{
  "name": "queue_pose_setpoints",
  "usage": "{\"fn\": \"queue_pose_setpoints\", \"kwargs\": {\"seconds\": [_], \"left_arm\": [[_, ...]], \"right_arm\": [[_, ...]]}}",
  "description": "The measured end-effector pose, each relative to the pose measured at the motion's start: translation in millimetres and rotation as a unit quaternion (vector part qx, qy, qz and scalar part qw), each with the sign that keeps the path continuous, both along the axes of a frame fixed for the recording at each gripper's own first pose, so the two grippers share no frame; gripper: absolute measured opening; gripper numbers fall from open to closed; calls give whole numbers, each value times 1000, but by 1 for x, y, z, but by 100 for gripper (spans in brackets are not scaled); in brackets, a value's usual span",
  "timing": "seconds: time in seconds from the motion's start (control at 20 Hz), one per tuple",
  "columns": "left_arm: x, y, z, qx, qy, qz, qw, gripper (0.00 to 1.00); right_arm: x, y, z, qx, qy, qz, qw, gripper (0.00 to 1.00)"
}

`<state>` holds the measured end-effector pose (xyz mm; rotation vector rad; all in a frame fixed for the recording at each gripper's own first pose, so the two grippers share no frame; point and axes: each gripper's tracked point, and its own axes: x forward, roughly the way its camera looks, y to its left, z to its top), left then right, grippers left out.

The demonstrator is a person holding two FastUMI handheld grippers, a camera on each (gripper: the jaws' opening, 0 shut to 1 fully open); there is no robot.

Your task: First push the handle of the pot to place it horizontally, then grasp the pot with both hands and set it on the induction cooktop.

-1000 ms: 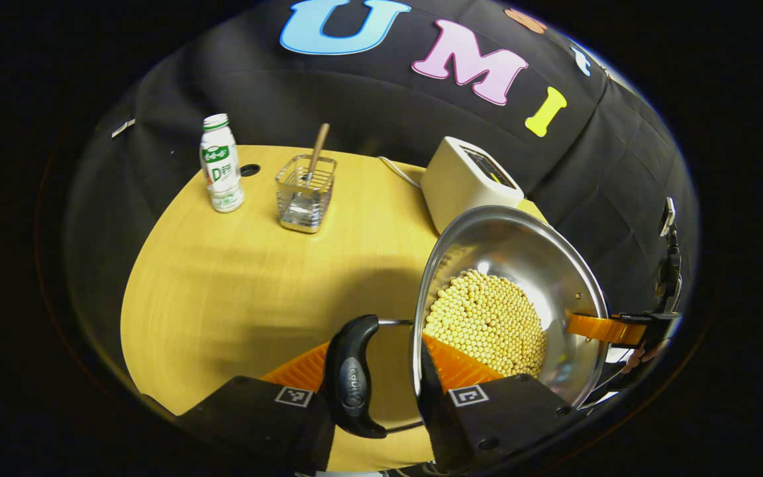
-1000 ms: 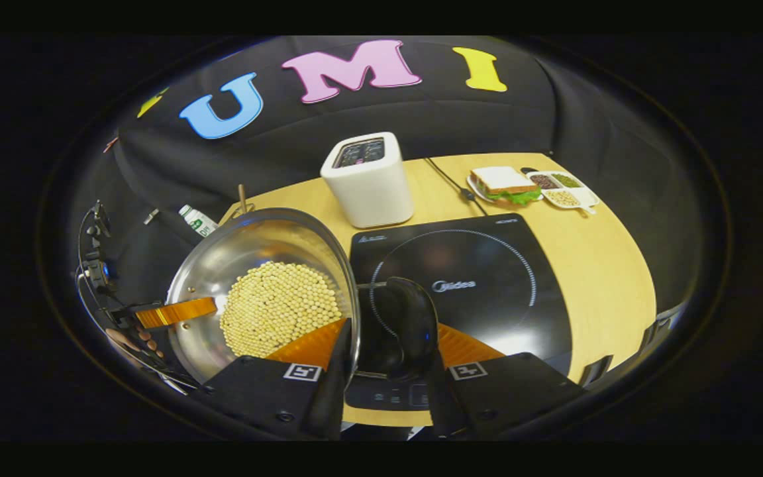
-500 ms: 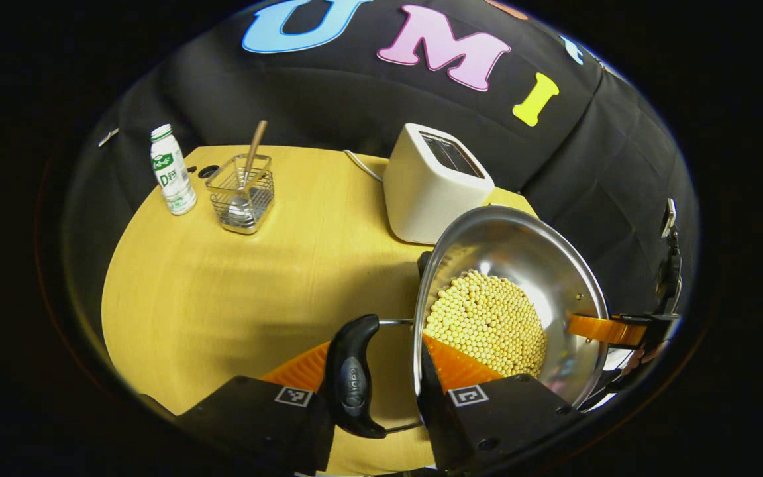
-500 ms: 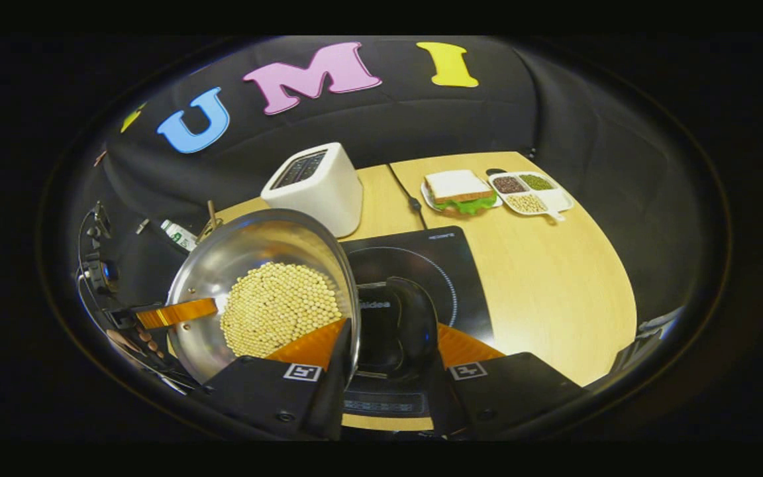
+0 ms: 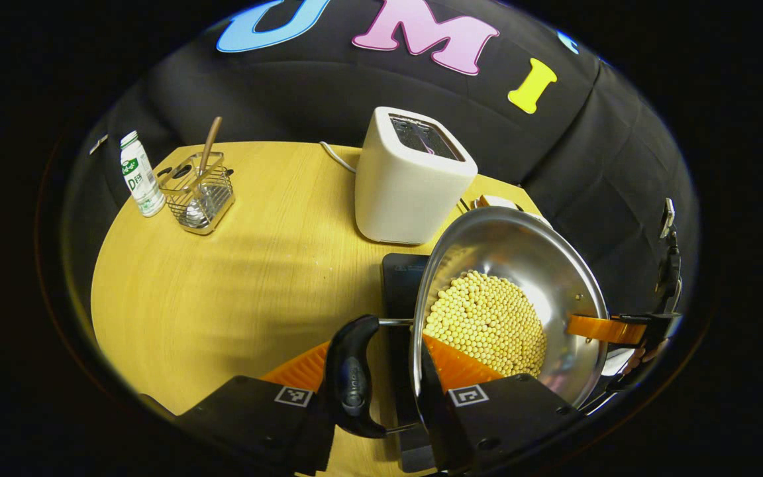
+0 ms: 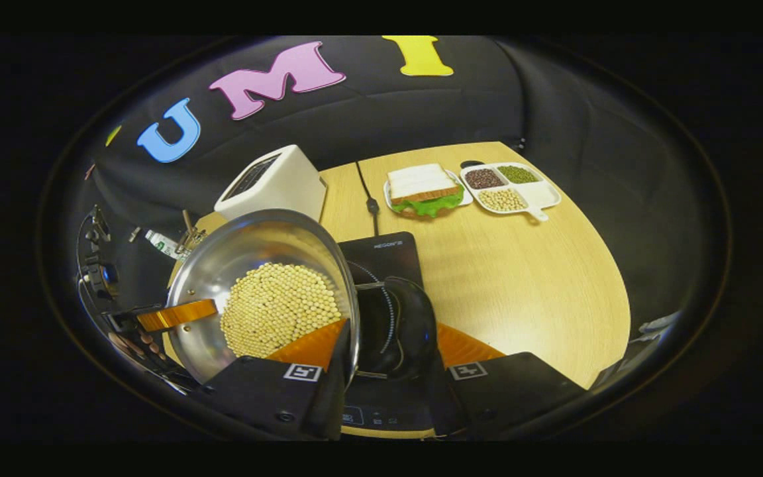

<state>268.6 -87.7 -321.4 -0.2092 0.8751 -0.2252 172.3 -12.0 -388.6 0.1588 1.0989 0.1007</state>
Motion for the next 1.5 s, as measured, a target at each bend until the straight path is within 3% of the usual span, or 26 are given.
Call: {"fn": "queue_pose_setpoints", "kwargs": {"seconds": [0.6,0.65,1.4,1.45,1.5], "left_arm": [[10,-19,-26,-8,2,6,1000,60],[12,-18,-26,-9,0,6,1000,60],[9,-19,-28,-7,20,5,1000,63],[9,-19,-30,-1,24,6,1000,64],[7,-18,-31,7,31,7,999,64]], "right_arm": [[10,-19,-20,1,9,2,1000,51],[11,-19,-21,4,8,-1,1000,55],[12,-20,-21,8,8,-3,1000,58],[10,-20,-21,8,7,-1,1000,54],[10,-20,-21,7,7,0,1000,58]]}}
